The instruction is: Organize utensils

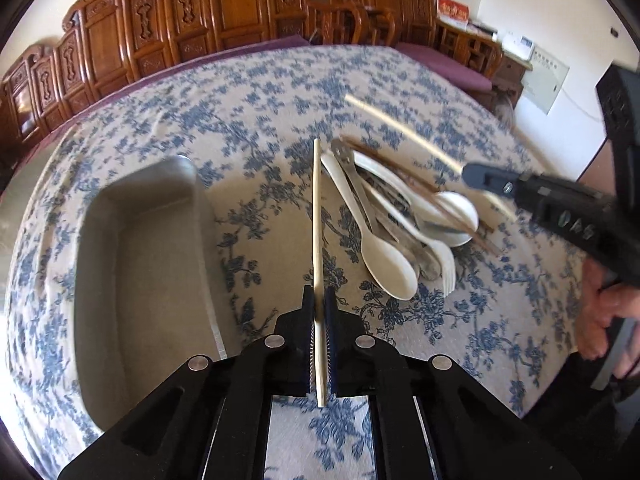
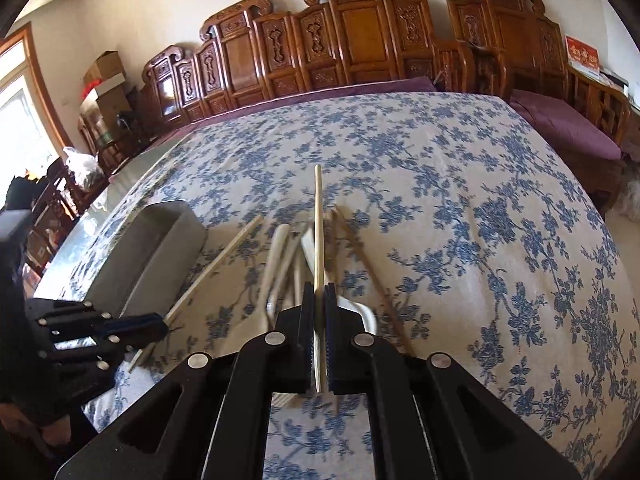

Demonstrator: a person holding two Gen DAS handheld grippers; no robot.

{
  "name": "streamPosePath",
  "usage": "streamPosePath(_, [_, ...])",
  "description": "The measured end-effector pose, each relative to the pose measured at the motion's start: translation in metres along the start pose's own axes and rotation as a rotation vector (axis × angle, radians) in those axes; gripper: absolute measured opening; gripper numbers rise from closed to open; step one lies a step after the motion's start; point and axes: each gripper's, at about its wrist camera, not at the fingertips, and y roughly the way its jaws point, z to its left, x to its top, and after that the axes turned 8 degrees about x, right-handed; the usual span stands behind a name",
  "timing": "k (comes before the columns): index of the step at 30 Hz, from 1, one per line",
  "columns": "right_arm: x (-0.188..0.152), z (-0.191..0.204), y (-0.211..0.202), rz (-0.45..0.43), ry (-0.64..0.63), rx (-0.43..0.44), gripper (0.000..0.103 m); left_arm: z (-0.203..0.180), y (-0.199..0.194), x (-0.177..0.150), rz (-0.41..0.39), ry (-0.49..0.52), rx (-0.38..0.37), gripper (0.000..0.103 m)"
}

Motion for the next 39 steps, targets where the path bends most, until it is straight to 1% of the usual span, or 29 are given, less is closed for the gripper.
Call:
streamPosePath(4, [0.002,0.015,-0.004,-0.009,-0.029,0.02,0.006,0.013,-0.018,0.002,-0.04,-0.021,-0.011,0.004])
streamPosePath(10, [0.0,0.033,-0.005,-0.007,-0.055,0.05,0.006,0.039,-0.033,0.001,-0.076,-0.055,-0.01,0.004])
streamPosePath(14, [-0.003,0.046,-0.003,0.004,-0.082,0.069,0.006,0.059,-0.034,-0.003,-0.087,-0.068,0.017,0.004])
streamPosePath(16, [-0.005,0.05,-0.001,0.015,-0.085,0.08,0.006,0.068,-0.032,-0.008,-0.085,-0.08,0.031,0.004])
streamPosePath(22, [-0.008,0.068,0.002,0.03,-0.116,0.115,0.006,0.095,-0.019,-0.019,-0.06,-0.14,0.041,0.004])
streamPosePath(27, [-0.009,0.076,0.006,0.04,-0.129,0.129,0.006,0.106,-0.008,-0.024,-0.038,-0.159,0.065,0.004])
streamPosePath(36, [-0.009,0.089,0.014,0.053,-0.139,0.109,0.006,0.117,0.005,-0.029,0.009,-0.172,0.078,0.004])
streamPosePath(39, [-0.008,0.093,0.015,0.051,-0.144,0.1,0.006,0.12,0.0,-0.03,-0.007,-0.18,0.079,0.004])
